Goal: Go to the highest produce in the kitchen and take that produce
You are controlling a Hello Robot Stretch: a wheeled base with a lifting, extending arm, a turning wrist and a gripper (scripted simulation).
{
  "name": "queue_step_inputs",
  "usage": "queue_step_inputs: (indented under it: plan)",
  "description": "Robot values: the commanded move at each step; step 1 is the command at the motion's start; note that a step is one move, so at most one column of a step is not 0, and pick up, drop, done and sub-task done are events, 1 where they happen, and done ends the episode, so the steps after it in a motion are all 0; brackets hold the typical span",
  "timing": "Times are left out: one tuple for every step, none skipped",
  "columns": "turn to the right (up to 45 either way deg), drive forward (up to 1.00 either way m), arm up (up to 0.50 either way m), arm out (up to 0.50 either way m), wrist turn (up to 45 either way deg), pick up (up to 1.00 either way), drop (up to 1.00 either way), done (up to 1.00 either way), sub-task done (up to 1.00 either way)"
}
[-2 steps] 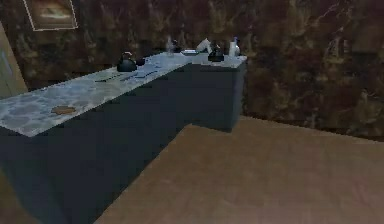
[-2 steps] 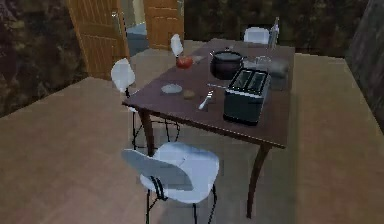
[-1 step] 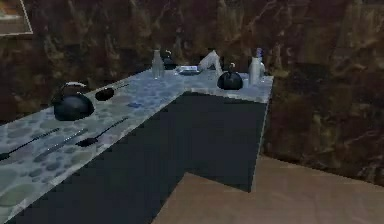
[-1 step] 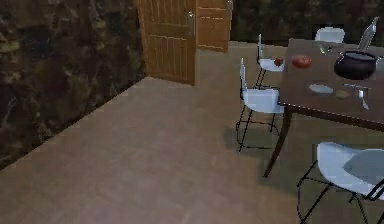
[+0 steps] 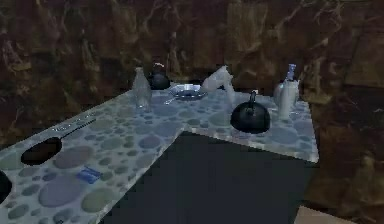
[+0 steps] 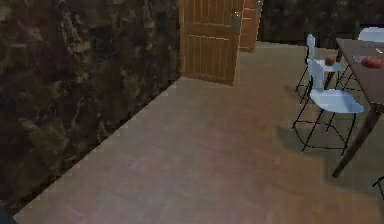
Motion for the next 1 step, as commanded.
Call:
queue_step_inputs:
  plan:
    - [-45.0,0.00,0.00,0.00,0.0,0.00,0.00,0.00,0.00]
